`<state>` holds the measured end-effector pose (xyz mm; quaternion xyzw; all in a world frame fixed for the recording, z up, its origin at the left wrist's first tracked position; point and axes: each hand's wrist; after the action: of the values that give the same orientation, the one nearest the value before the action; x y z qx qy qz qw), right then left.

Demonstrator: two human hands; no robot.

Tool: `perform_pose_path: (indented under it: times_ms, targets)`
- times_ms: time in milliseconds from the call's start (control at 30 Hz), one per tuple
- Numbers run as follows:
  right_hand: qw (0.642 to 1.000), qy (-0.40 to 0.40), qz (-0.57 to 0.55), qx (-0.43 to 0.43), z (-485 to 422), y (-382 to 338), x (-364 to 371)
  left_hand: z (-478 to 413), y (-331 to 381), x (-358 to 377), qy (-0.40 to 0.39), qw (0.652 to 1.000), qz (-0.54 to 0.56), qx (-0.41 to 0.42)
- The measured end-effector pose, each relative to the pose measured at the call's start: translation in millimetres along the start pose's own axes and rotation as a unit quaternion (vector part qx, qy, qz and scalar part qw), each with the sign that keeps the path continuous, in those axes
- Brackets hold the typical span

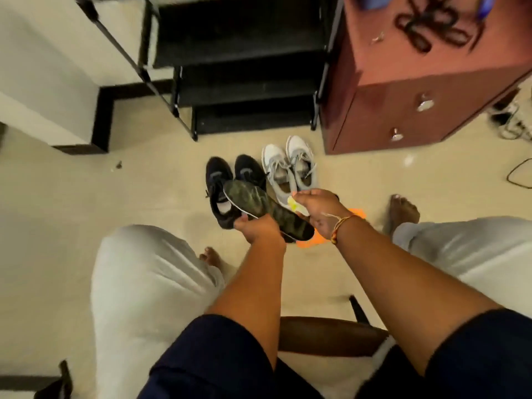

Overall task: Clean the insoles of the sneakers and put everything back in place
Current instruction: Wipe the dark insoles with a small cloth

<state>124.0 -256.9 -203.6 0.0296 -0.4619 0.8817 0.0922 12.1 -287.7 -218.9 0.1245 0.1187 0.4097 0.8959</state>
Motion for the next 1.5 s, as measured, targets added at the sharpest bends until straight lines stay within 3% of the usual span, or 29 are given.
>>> perform_pose_path:
  times_ms: [167,267,500,667,900,1300,1500]
  targets:
    - [0.993,-0.006,-0.024,-0.118,80.3,-45.8,-7.4,81.6,19.4,-16.7,-0.186,0.973,-0.066,0.119]
    - [0.986,-0.012,-0.046,-0.159,124.9,-63.9,-9.7,129.4,17.9,-37.4,-0.249,0.954,-0.075,0.149]
    - [0.970,-0.042,-0.063,-0.231,202.0,-91.7,-12.6,196.4,6.1,-83.0,-0.354,0.924,-0.058,0.130]
    - [0.972,-0.046,-0.047,-0.227,212.0,-78.6,-13.2,191.8,-5.3,-87.3,-0.413,0.899,-0.106,0.095]
    - [0.972,-0.018,-0.063,-0.224,187.8,-68.2,-23.0,166.9,-4.7,-73.1,-0.446,0.870,-0.197,0.074]
    - [0.968,-0.037,-0.078,-0.235,170.1,-58.1,-14.6,142.9,-7.2,-58.8,-0.462,0.871,-0.155,0.059]
    - [0.967,-0.039,-0.157,-0.196,165.3,-63.4,-14.5,141.6,-4.5,-57.1,-0.450,0.876,-0.166,0.051]
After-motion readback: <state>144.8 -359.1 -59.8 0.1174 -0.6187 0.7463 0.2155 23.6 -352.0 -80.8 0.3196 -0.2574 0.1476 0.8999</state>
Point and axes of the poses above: each hand's wrist, its own z-axis away from the middle knuckle, its own x-axis out of the palm, y = z × x, and after that the axes turned 15 degrees about -x, right-handed
